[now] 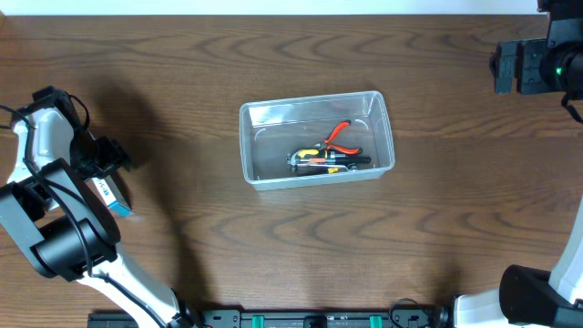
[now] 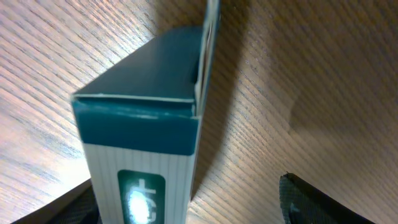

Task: Pack container
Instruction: 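Lower the left gripper and grasp the box by its end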

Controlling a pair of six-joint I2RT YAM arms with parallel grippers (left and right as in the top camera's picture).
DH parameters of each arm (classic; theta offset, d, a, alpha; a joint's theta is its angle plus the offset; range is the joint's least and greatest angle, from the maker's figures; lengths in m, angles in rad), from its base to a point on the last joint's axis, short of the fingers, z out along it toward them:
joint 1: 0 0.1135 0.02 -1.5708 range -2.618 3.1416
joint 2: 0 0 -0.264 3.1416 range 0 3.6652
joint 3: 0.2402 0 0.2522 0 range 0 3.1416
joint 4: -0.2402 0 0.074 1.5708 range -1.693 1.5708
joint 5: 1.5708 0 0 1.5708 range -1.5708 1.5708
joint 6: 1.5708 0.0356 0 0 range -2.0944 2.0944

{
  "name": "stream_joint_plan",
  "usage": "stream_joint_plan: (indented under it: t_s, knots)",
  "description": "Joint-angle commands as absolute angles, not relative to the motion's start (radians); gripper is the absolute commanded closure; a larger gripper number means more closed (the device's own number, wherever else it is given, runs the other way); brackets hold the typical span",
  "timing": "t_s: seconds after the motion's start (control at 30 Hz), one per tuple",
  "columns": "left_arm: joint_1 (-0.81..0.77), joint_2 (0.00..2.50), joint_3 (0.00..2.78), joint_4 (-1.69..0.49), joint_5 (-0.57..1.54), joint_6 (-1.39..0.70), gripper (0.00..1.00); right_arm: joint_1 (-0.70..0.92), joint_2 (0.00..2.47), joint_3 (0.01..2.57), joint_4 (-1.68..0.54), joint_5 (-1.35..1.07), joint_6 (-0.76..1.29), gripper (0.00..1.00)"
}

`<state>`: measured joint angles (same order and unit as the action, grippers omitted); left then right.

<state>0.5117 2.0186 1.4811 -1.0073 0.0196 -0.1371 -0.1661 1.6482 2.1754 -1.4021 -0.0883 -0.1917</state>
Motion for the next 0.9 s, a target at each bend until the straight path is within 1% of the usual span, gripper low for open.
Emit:
stream_joint_plan:
  t_s: [0.0,0.87]
  knots:
    - [0.514,2.027,1.475,-1.002,0.015,-0.135,0.22,-0.165,1.65,2.171,-1.406,-0.078,-0.196,0.01]
    - [0.514,2.027,1.417,-0.929,0.015,-0.135,0.21,-0.165,1.65,2.171,-1.407,-0.056,-0.196,0.01]
